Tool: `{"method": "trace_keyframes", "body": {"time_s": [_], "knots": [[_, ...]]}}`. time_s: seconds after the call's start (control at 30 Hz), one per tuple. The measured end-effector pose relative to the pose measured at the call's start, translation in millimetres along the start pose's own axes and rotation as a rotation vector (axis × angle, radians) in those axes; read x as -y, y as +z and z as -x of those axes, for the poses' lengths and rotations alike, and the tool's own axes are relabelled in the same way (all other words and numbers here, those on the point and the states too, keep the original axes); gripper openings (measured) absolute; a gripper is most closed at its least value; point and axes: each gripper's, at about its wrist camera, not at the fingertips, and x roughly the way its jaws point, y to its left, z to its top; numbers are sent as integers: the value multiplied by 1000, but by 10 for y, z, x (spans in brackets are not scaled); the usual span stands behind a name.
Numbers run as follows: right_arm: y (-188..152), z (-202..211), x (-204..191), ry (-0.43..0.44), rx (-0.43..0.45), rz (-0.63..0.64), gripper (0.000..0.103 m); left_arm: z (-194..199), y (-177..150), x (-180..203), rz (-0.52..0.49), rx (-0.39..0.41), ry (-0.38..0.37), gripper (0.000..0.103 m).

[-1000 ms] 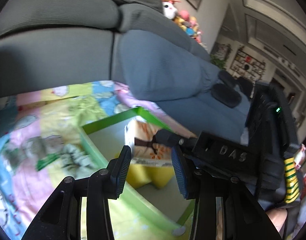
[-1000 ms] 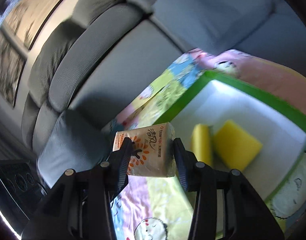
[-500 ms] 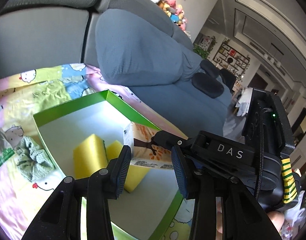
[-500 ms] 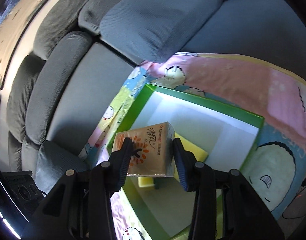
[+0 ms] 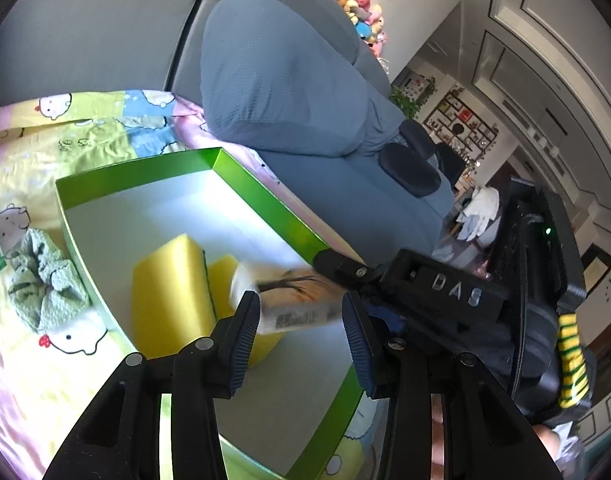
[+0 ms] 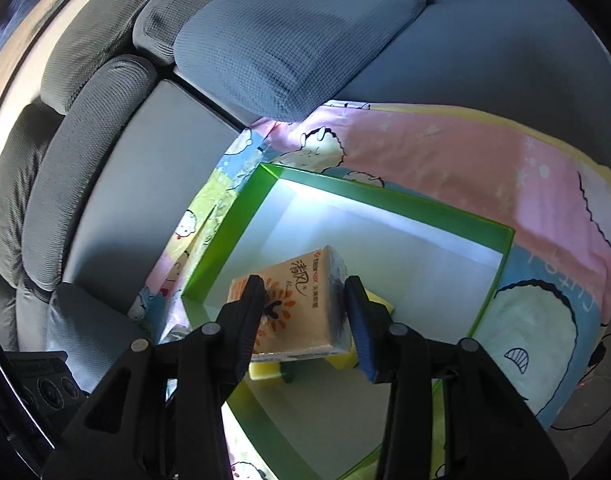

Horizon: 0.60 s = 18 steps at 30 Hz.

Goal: Organize objects
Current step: 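Lower the tissue pack into the box beside the sponges and open the right tool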

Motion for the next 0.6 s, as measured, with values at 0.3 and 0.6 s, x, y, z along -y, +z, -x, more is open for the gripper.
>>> {"method": "trace_keyframes", "body": {"time_s": [0.3,0.6], "knots": [[-17,259,-127,31,116,36,64,459,-24,-18,-1,62,31,44],[-124,354,-361,100,148,90,86,997,-29,-277,165,200,22,78]]}}
